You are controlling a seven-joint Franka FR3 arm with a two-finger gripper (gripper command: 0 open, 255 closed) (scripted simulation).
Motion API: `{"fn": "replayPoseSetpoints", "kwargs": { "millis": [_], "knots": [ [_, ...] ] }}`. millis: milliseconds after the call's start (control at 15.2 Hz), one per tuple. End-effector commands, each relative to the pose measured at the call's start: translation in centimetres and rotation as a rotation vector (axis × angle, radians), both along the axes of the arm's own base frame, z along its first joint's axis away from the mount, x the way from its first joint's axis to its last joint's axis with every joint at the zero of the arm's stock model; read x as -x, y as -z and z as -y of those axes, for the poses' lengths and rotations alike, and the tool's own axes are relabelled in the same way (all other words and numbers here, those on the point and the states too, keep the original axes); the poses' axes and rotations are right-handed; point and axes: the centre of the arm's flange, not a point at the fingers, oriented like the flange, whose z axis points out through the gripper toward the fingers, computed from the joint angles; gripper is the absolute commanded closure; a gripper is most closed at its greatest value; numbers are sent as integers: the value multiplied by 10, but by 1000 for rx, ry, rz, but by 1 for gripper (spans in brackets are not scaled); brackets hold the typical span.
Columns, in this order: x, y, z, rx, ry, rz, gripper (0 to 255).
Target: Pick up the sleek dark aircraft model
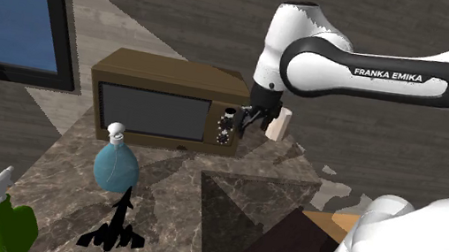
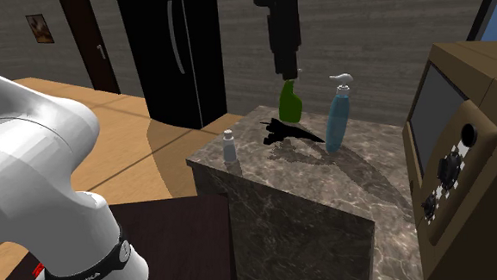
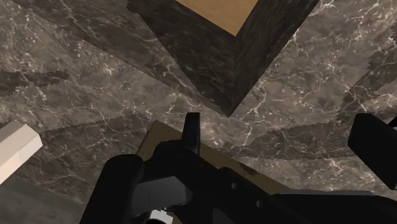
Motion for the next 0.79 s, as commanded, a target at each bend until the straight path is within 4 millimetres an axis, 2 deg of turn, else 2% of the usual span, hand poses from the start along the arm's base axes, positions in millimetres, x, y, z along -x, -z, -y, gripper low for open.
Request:
{"fn": "replayPoseSetpoints", "kwargs": {
  "millis": [0,726],
  "knots": [
    [-8,17,-20,2,6,0,0],
    [-56,102,-132,18,31,-6,0]
  ]
}}
